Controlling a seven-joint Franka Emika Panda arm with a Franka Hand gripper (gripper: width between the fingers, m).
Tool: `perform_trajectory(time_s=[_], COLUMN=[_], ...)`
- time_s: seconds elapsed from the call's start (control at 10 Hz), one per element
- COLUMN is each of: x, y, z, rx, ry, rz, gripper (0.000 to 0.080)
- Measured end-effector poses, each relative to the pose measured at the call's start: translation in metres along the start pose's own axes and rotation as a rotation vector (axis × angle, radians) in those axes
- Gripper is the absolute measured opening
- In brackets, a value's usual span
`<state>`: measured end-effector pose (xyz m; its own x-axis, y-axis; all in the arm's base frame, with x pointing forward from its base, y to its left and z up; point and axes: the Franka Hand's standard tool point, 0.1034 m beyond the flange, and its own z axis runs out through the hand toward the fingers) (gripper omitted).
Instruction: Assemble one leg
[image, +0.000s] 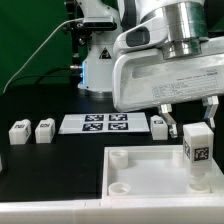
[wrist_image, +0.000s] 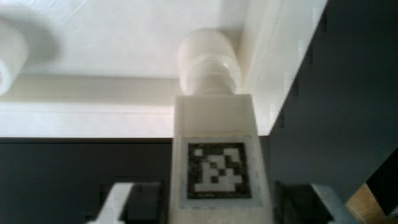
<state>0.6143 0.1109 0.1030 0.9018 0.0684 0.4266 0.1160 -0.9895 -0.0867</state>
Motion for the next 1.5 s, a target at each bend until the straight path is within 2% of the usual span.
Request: perform_trajectory(time_s=[0.5,0.8,1.2,1.5], x=[-0.006,-0.017,-0.021,-0.021], y=[-0.002,-0.004,-0.007,-0.007], z=[0.010,0.014,0.014,0.014], rx=[0.003,-0.013,-0.049,-0.055], ry=[-0.014,-0.021,0.016,0.016], rz=[0.013,0.012,0.014,0.005], gripper=[0.0290,0.0290,0.0290,0.0300])
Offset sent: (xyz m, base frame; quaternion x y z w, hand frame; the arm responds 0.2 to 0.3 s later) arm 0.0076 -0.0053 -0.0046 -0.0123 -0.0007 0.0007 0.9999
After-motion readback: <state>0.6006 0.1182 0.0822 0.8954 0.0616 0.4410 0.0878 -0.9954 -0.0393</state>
